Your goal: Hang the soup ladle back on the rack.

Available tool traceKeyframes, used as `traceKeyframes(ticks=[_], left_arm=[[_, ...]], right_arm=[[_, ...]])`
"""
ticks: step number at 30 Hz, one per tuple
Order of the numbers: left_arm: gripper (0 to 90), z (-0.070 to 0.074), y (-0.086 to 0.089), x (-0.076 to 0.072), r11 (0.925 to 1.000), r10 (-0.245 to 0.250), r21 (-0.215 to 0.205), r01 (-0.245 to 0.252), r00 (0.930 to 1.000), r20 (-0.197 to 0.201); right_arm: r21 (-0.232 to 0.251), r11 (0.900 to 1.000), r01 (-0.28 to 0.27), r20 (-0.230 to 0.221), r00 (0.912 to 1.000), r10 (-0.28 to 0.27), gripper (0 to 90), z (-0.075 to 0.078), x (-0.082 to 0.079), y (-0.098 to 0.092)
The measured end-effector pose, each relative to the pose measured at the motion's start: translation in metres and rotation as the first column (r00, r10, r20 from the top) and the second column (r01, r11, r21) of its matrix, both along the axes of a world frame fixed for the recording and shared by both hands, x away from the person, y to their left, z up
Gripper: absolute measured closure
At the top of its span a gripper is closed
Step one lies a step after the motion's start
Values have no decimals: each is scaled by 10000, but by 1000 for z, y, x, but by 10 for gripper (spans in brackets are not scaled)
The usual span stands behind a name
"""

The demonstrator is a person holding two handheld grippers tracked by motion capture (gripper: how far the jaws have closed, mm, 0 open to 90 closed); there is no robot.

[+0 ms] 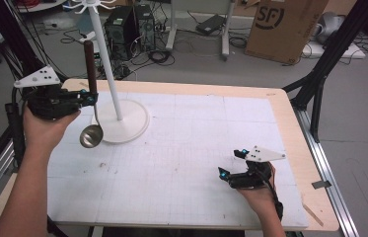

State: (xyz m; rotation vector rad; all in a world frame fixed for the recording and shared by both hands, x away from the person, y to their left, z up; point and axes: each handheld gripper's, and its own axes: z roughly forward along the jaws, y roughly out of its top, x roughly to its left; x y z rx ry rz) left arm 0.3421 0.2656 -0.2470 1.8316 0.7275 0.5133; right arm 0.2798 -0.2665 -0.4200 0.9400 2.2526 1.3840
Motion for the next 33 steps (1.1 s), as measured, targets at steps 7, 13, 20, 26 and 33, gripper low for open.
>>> traceKeyframes(ticks=[7, 13, 20, 26, 33], left_arm=[[844, 17, 6, 10, 9991, 362, 221, -362, 9993, -2], [844, 34, 10, 19, 9986, 353, 406, -350, 9994, -69], [844, 49, 15, 26, 9982, 379, 464, -372, 9992, -137], [844, 56, 22, 33, 9972, 632, 425, -619, 9976, -297], [844, 56, 22, 41, 9943, 887, 627, -858, 9950, -453]], right_arm=[[-19, 10000, -10, 12, 10000, 10, 110, 0, 0, 0], [10, 10000, -1, 58, 10000, 1, 110, 0, 0, -1], [57, 10000, 65, 45, 10000, -65, 110, 1, 0, -2], [73, 10000, 44, 15, 10000, -44, 110, 1, 0, -3], [116, 9999, 32, -11, 10000, -32, 110, -1, 1, -3]])
